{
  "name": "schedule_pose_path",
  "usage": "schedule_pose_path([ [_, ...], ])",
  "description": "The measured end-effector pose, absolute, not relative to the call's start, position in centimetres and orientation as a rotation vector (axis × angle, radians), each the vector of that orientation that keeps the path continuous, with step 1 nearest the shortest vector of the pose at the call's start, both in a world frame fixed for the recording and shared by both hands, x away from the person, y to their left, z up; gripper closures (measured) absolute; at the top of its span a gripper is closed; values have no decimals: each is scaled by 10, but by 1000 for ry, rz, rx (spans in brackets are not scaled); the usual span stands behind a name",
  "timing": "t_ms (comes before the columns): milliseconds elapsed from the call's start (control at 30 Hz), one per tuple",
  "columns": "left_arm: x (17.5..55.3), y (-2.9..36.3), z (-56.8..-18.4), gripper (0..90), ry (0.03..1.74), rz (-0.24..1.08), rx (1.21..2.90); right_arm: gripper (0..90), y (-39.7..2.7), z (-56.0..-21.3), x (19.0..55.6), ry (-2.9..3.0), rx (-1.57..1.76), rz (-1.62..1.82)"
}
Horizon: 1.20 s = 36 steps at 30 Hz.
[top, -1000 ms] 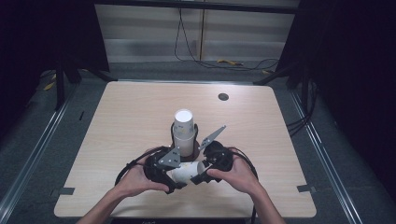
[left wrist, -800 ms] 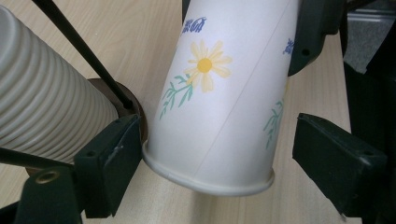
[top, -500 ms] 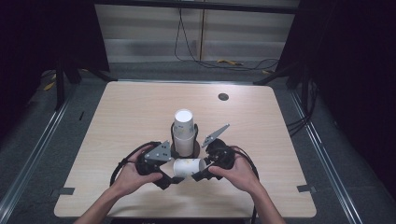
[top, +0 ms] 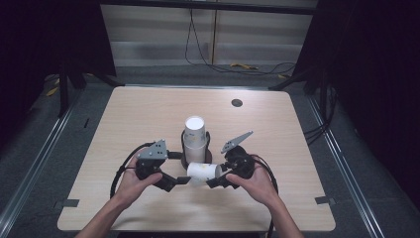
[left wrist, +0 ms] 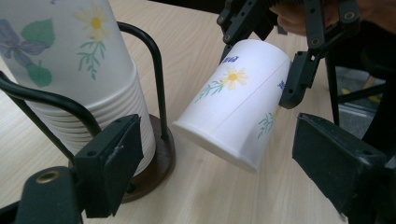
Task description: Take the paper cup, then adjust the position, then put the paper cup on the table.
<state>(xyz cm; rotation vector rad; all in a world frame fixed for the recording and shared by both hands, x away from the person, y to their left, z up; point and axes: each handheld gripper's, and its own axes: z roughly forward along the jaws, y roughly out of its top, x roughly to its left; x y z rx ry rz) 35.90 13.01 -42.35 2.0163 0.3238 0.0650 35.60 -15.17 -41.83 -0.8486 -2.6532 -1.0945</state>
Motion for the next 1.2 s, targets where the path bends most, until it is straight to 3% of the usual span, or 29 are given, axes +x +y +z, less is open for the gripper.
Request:
schedule_pose_path([
  [867, 356, 144, -424, 158, 372, 77, 1936, 369, -173, -418, 348, -2589, -872, -1323],
  [1200, 361, 148, -424, 158, 390, 7, 1902, 369, -176, -416, 350, -2540, -859, -1425],
])
